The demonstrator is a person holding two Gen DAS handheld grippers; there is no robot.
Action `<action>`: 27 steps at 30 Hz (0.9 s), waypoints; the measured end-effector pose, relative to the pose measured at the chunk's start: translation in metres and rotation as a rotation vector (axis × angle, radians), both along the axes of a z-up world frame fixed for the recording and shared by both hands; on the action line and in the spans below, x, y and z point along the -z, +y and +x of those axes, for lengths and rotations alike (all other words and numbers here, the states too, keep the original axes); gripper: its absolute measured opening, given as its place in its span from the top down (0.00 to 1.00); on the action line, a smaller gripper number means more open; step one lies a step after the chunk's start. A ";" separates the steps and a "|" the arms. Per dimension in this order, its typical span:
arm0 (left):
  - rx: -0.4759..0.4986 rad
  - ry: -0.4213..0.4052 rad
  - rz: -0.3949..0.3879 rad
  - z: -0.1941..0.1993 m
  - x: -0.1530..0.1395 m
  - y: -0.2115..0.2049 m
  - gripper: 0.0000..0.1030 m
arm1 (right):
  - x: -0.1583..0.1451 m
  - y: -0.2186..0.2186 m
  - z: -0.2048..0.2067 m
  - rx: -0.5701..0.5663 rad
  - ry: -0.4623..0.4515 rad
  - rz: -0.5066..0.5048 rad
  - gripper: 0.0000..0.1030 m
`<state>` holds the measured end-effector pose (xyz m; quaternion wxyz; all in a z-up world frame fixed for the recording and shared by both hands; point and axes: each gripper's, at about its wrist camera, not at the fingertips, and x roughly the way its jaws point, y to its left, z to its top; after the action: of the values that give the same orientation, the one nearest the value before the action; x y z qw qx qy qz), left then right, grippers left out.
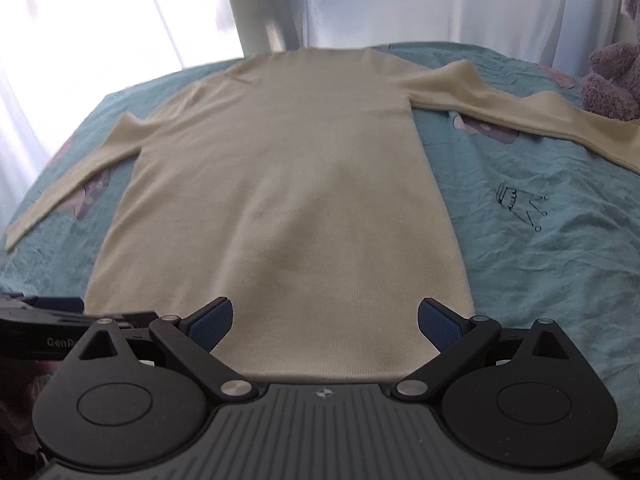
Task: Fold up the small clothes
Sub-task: 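Reach the right gripper to the sleeve cuff by the teddy bear and grasp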
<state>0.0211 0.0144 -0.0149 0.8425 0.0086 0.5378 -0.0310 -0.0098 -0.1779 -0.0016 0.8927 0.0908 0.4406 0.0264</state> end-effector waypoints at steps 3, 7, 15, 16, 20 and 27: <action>0.001 -0.003 -0.033 0.005 -0.001 0.002 0.00 | -0.007 -0.035 -0.002 0.070 -0.188 0.092 0.04; -0.025 -0.008 -0.078 0.017 -0.001 0.005 0.00 | -0.005 -0.092 0.009 0.201 -0.316 0.129 0.04; -0.124 -0.020 -0.137 0.051 -0.001 0.008 0.00 | 0.024 -0.246 0.040 0.640 -0.331 0.295 0.07; -0.136 -0.010 -0.146 0.056 0.000 0.008 0.00 | 0.029 -0.267 0.043 0.677 -0.344 0.346 0.12; -0.178 0.002 -0.179 0.070 0.001 0.009 0.00 | 0.057 -0.333 0.060 0.830 -0.351 0.487 0.45; -0.263 0.006 -0.187 0.080 0.004 0.019 0.00 | 0.092 -0.380 0.091 1.007 -0.297 0.535 0.62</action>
<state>0.1007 0.0339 -0.0190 0.8348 -0.1405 0.5315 0.0293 0.0808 -0.5579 -0.0940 0.7935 0.5061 0.1916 -0.2783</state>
